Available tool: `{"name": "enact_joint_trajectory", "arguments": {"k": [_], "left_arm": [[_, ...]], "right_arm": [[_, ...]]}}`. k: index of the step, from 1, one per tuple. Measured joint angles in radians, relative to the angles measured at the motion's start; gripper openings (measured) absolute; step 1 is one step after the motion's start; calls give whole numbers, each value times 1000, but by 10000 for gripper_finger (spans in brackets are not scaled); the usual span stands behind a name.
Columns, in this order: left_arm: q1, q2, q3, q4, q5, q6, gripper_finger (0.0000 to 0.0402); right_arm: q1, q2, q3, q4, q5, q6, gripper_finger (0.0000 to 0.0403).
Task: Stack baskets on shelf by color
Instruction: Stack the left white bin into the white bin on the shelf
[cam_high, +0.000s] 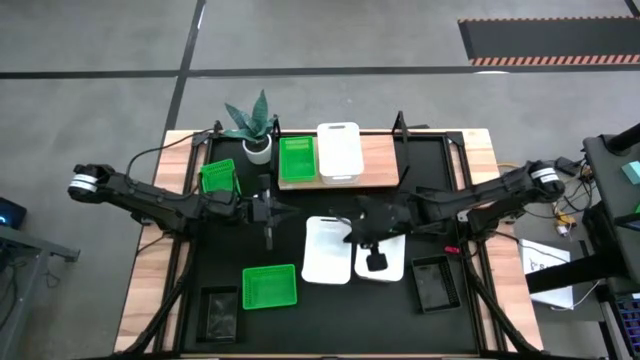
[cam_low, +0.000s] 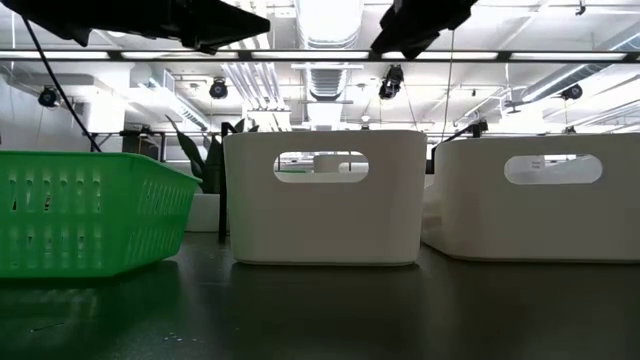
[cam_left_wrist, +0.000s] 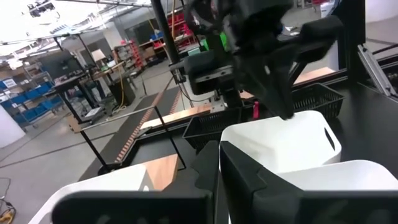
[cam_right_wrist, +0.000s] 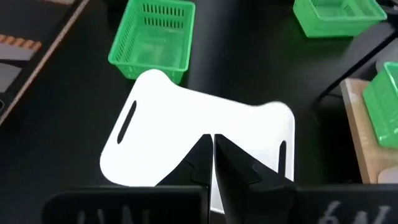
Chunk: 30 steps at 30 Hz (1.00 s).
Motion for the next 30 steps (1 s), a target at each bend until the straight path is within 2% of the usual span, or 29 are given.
{"name": "enact_joint_trajectory", "arguments": {"k": [4, 9, 18, 24, 30], "left_arm": [[0, -3, -6, 24, 0, 6, 0], [0, -7, -5, 41, 0, 78, 0], [-1, -72, -43, 30, 0, 75, 0], [-1, -130, -69, -22, 0, 48, 0], [-2, -183, -102, -16, 0, 47, 0]], "right_arm": [[37, 35, 49, -65, 57, 36, 9], [61, 66, 97, -104, 62, 85, 9], [78, 117, 219, -229, 79, 236, 9], [93, 204, 301, -252, 110, 225, 9], [93, 293, 410, -368, 110, 226, 9]]}}
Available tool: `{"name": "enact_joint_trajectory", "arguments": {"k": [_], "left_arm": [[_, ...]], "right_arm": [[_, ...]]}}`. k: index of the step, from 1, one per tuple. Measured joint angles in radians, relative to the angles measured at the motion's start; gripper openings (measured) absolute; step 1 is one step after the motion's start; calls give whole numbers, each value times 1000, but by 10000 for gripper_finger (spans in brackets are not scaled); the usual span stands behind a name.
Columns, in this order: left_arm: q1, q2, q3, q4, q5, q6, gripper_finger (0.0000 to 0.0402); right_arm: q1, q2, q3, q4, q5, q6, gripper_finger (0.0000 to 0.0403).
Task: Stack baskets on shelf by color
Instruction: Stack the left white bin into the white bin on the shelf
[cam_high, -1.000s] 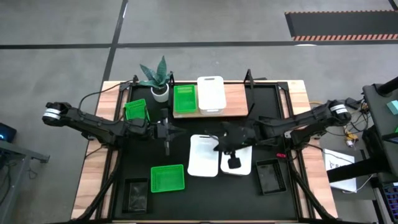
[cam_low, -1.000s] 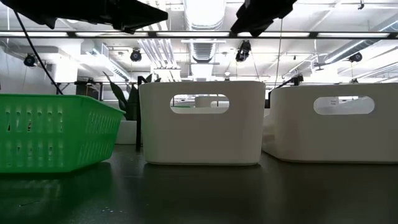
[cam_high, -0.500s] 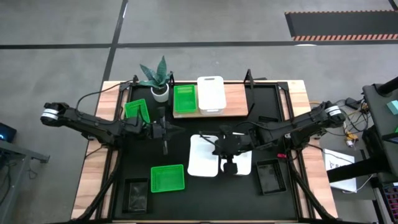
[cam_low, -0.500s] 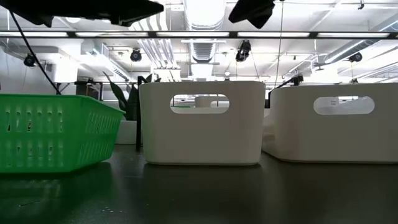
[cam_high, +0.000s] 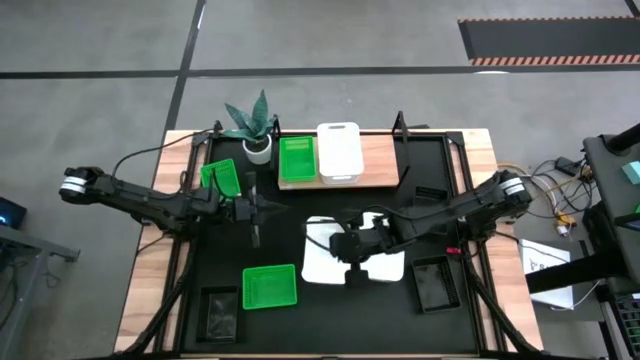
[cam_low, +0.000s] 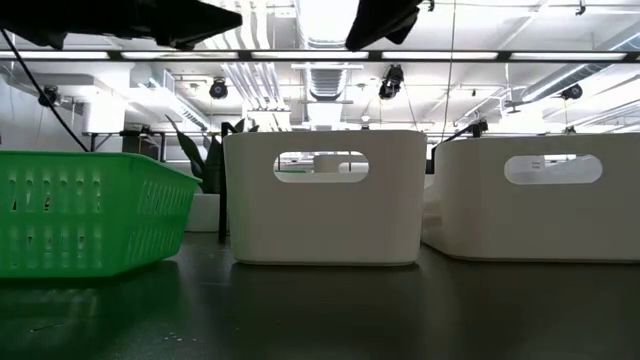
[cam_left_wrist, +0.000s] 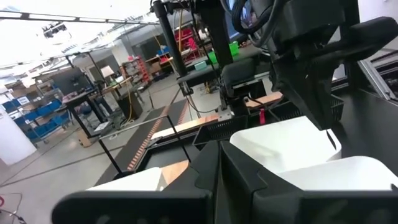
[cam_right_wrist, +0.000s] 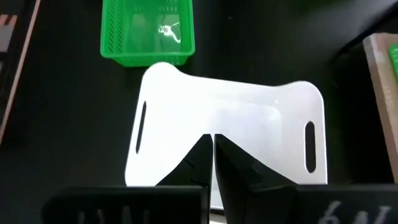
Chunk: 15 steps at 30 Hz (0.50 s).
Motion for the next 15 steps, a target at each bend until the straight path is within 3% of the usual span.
{"name": "enact_joint_trajectory", "arguments": {"k": [7, 15], "left_arm": [[0, -33, -11, 1, 0, -1, 0], [0, -35, -16, 2, 0, -1, 0]], "right_arm": [[0, 36, 42, -38, -62, 81, 25], [15, 43, 46, -40, -106, 175, 125]]}}
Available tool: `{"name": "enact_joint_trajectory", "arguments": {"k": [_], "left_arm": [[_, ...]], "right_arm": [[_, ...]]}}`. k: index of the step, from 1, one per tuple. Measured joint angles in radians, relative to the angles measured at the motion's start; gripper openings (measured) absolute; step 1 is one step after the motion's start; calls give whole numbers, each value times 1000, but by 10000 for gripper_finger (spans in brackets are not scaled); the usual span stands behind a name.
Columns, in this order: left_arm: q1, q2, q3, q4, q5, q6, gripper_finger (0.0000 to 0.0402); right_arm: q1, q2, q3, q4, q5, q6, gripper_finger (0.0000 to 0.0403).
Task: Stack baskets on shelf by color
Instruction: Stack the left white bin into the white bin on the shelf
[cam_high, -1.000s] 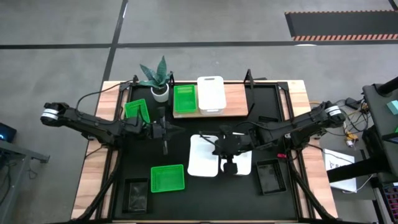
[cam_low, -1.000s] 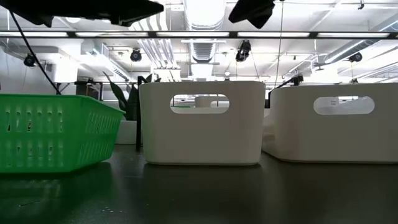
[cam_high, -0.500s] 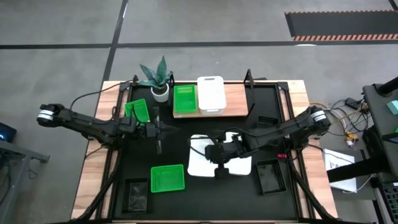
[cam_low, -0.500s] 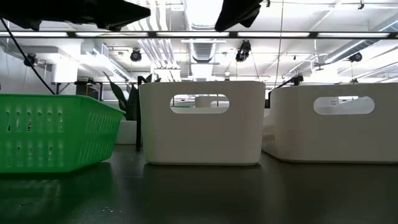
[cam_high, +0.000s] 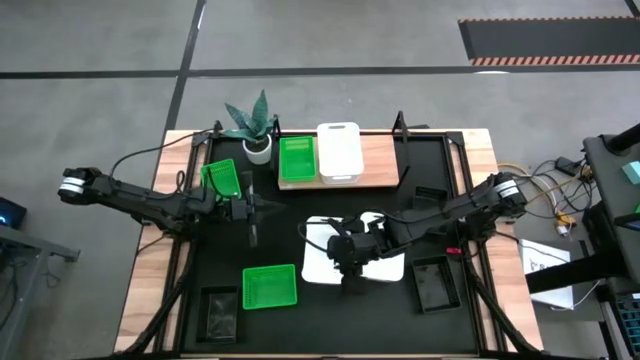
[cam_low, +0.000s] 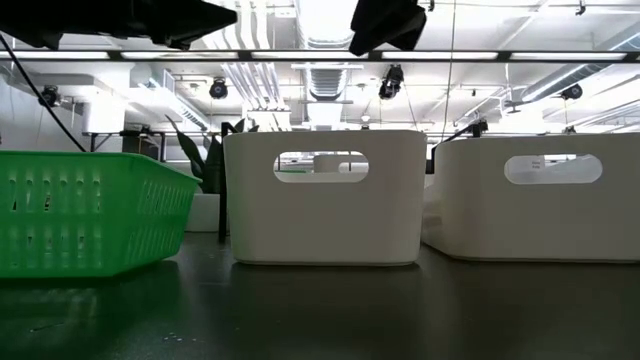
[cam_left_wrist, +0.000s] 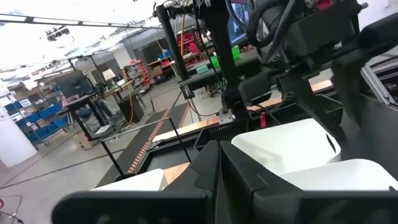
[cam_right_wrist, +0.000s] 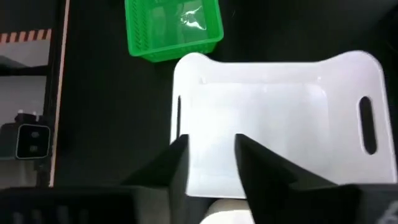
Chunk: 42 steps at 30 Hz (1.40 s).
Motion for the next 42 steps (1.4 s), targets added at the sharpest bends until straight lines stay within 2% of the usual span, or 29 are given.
{"name": "enact_joint_trajectory", "arguments": {"k": [3, 6, 10, 13, 19, 24, 33, 42], "left_arm": [[0, -3, 1, 2, 0, -2, 0], [0, -8, 1, 3, 0, -24, 0], [0, -11, 1, 2, 0, -49, 0], [0, -16, 1, 3, 0, -50, 0], [0, -24, 1, 0, 0, -50, 0], [0, -22, 1, 2, 0, -50, 0], [0, -20, 1, 2, 0, -50, 0], [0, -19, 0, 2, 0, -51, 0]], "right_arm": [[16, 2, 6, -4, -11, 57, 162], [31, -3, 20, -36, -50, 149, 181], [36, -10, 70, -184, -90, 292, 182], [39, -11, 92, -238, -88, 328, 176], [60, 39, 132, -205, -85, 242, 173], [62, 156, 210, -199, -46, 135, 173], [58, 334, 358, -198, -42, -55, 173], [30, 412, 403, -224, -50, -56, 171]]}}
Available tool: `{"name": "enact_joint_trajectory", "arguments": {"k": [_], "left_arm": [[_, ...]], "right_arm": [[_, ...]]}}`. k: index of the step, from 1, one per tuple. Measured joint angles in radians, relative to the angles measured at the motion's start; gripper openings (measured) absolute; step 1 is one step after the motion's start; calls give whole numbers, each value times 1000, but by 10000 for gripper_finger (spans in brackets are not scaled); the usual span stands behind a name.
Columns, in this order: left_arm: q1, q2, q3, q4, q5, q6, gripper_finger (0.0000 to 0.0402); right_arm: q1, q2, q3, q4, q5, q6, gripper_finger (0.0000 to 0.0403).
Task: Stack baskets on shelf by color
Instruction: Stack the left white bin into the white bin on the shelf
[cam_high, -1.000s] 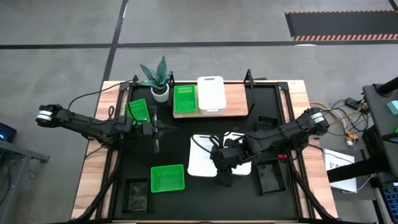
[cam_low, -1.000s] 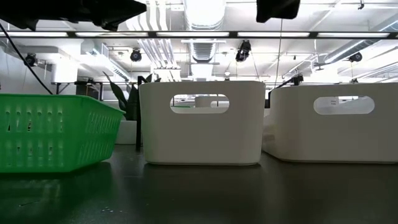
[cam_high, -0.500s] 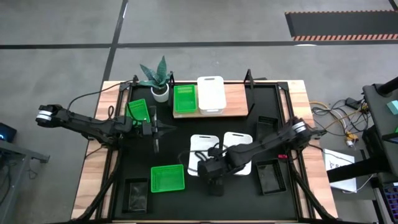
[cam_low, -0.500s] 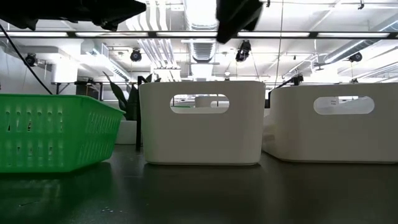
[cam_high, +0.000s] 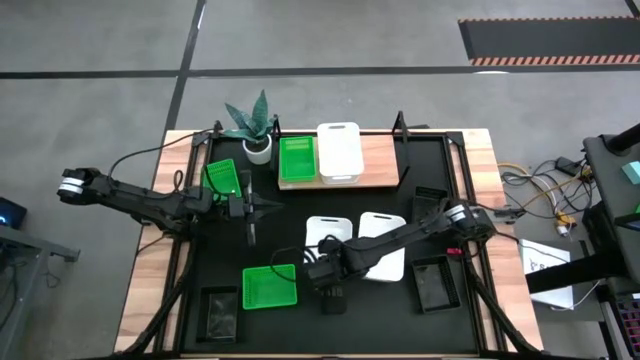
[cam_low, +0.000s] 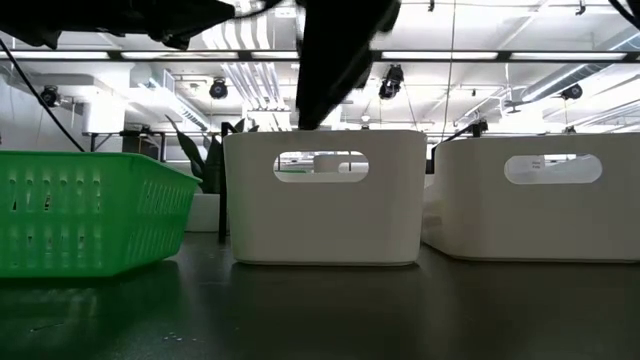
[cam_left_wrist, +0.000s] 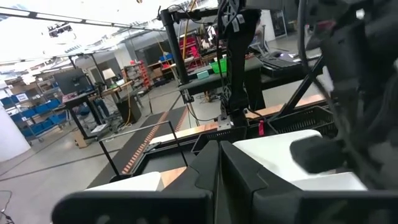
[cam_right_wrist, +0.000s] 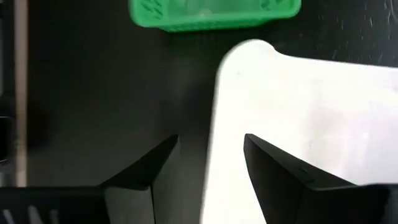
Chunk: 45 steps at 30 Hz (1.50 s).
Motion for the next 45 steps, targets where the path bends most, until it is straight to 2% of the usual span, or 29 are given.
{"name": "enact_joint_trajectory", "arguments": {"k": [10, 13, 19, 20, 29, 36, 42, 45], "left_arm": [[0, 2, -1, -2, 0, -7, 0], [0, 2, -1, -1, 0, -26, 0], [0, 2, -1, -1, 0, -27, 0], [0, 2, -1, -1, 0, -27, 0], [0, 2, -1, -2, 0, -27, 0], [0, 2, -2, -1, 0, -27, 0], [-1, 2, -2, -1, 0, -26, 0], [-1, 2, -2, -2, 0, -26, 0]], "right_arm": [[-9, 64, -4, 7, -5, -17, 160], [-9, 66, -4, 7, -2, -25, 127], [-7, 64, -4, 8, -3, -34, 23], [-7, 64, -4, 8, -2, -34, 17], [3, 15, 40, -69, 25, -68, 9], [35, -16, 191, -262, 83, -203, 9], [40, -27, 365, -408, 125, -230, 9], [40, -71, 367, -436, 179, -251, 9]]}}
